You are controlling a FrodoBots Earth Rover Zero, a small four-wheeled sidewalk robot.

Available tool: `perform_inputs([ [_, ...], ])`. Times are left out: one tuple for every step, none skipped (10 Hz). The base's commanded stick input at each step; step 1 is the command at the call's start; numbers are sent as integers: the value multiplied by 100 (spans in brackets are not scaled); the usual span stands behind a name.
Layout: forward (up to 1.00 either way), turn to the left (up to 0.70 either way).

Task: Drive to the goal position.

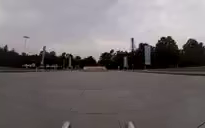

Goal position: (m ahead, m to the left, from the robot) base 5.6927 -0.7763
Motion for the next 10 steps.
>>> perform_inputs([
  [60,0],
  [60,0],
  [60,0],
  [60,0],
  [60,0],
  [60,0],
  [60,0],
  [60,0],
  [60,0],
  [60,0],
])
